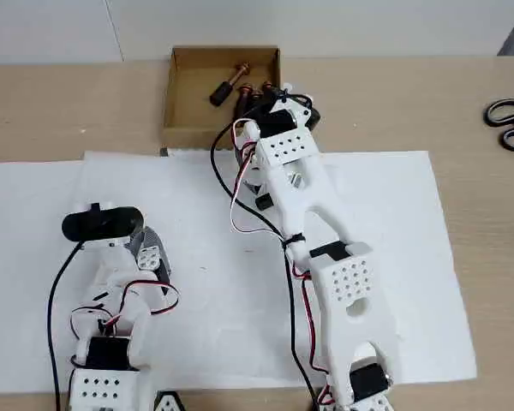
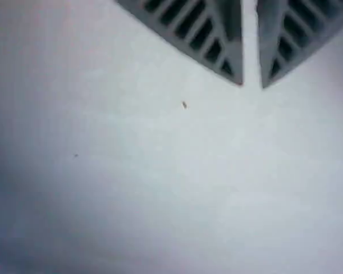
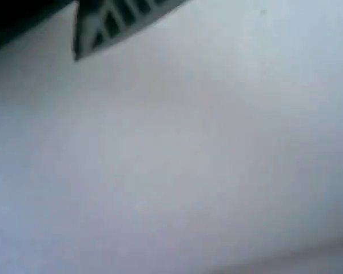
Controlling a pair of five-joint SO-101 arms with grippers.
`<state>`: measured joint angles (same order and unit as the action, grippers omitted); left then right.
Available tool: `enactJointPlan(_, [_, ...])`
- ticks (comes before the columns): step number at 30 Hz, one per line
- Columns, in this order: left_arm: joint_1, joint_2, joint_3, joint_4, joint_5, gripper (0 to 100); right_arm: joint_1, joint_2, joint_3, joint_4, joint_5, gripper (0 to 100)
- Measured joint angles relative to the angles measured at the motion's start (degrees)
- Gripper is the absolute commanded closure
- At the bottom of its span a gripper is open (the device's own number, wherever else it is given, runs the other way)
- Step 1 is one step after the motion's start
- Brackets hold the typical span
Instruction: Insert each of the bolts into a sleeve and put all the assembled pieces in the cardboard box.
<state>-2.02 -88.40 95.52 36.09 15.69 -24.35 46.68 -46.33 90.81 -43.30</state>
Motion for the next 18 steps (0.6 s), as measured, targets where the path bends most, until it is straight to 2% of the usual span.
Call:
enactJointPlan(8, [0.0, 0.0, 0.0, 0.0, 0.0, 99, 0.1, 0.8, 0.0, -0.4, 0.0, 82.3])
enactJointPlan(13, [0.0, 0.0, 0.0, 0.0, 0.0, 99, 0.4, 0.8, 0.0, -0.4, 0.0, 99.1])
enactJointPlan(18, [0.0, 0.0, 0.0, 0.0, 0.0, 99, 0.2, 0.8, 0.0, -0.4, 0.0, 96.8])
